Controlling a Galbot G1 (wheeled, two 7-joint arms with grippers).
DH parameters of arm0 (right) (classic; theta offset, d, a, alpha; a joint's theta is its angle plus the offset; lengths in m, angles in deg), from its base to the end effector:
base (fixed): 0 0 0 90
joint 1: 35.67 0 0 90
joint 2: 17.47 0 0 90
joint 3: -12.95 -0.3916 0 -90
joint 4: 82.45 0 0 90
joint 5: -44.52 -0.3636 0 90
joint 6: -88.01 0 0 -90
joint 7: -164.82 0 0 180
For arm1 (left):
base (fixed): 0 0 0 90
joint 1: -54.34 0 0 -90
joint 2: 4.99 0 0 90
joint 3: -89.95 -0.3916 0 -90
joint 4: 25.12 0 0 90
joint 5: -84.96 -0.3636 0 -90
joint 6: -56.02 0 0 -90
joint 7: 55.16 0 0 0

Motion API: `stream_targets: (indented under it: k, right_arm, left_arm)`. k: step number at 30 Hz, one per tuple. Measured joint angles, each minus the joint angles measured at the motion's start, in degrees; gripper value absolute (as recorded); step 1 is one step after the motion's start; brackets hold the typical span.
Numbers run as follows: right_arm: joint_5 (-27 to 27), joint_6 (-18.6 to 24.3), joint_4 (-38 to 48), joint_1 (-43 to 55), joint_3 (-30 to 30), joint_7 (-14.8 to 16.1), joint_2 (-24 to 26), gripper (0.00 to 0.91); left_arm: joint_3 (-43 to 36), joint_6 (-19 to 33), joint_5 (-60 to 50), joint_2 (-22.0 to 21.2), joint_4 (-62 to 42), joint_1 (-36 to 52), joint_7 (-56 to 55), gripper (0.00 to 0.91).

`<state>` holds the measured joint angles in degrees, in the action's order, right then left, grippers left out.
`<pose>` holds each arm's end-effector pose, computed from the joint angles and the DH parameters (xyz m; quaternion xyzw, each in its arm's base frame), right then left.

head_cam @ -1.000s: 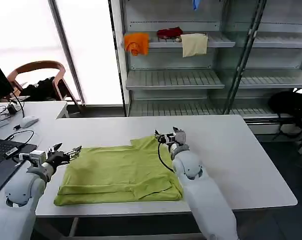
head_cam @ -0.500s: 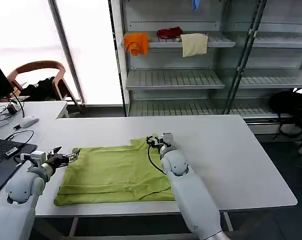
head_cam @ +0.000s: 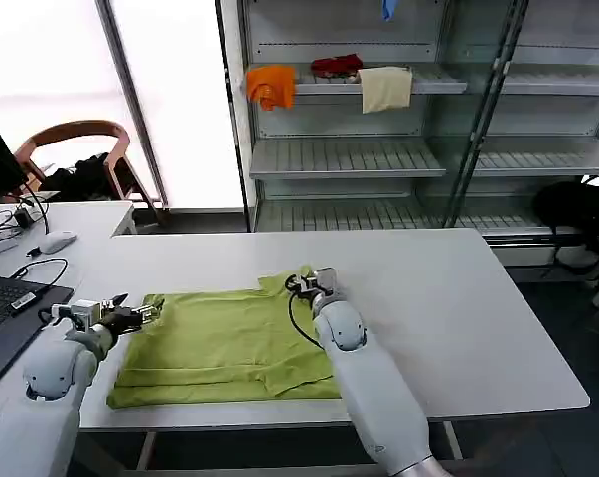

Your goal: Fold and organize the clothes.

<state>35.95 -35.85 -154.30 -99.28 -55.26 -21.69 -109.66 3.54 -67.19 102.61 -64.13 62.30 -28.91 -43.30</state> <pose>0.5094 0.1475 -0.3049 0.1299 -0.9643 0.0491 0.2253 0.3998 0.2288 -0.2936 -0.0255 -0.9671 -0.0697 0.2431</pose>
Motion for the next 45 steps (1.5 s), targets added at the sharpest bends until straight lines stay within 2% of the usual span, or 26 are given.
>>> stream_targets:
  k: [1, 2, 4, 5, 7, 11, 12, 26, 36, 37, 38, 45]
  right_arm:
    - [0.18, 0.02, 0.17, 0.03, -0.01, 0.10, 0.00, 0.423]
    - [0.34, 0.05, 0.32, 0.04, -0.02, 0.21, -0.01, 0.353]
    - [0.62, 0.16, 0.56, 0.04, -0.04, 0.37, -0.01, 0.312]
    - [0.78, 0.18, 0.66, 0.03, -0.08, 0.47, -0.01, 0.272]
    - [1.15, 0.21, 0.85, -0.05, -0.15, 0.73, -0.01, 0.181]
    - [1.66, 0.23, 0.81, -0.41, -0.18, 1.19, -0.01, 0.060]
    - [1.71, 0.23, 0.74, -0.49, -0.17, 1.29, -0.01, 0.000]
    - [1.37, 0.18, -0.93, -1.54, 0.32, 1.73, 0.01, 0.000]
    - [-0.78, 0.01, -3.48, -2.27, 0.65, 0.81, 0.00, 0.000]
    - [-0.91, 0.02, -3.79, -2.28, 0.68, 0.76, 0.00, 0.000]
    - [-1.01, 0.02, -3.96, -2.31, 0.68, 0.74, 0.00, 0.000]
    - [-1.23, 0.09, -4.83, -2.64, 0.67, 0.77, 0.44, 0.000]
  left_arm:
    - [-0.08, 0.00, -0.21, -0.06, -0.19, 0.14, 0.00, 0.343]
    - [-0.19, 0.00, -0.40, -0.10, -0.36, 0.27, 0.00, 0.272]
    - [-0.28, 0.00, -0.74, -0.17, -0.71, 0.56, 0.05, 0.202]
    - [-0.33, 0.00, -0.85, -0.23, -0.88, 0.68, 0.06, 0.101]
    - [-0.48, 0.00, -0.99, -0.38, -1.15, 0.91, 0.27, 0.030]
    - [-0.68, 0.00, -1.26, -0.78, -1.70, 1.25, 0.50, 0.010]
    - [-0.70, 0.00, -1.29, -0.87, -1.77, 1.27, 0.59, 0.010]
    - [-1.17, 0.07, -1.56, -1.67, -2.04, 1.76, 2.14, 0.000]
    - [-0.89, 0.49, -1.22, -2.33, -1.96, 2.37, 1.67, 0.010]
    - [-0.73, 0.62, -1.06, -2.32, -1.84, 2.37, 1.52, 0.615]
    - [-0.63, 0.69, -0.90, -2.29, -1.76, 2.37, 1.38, 0.907]
    - [-0.86, 0.83, -2.07, -2.43, -2.19, 2.40, 1.29, 0.907]
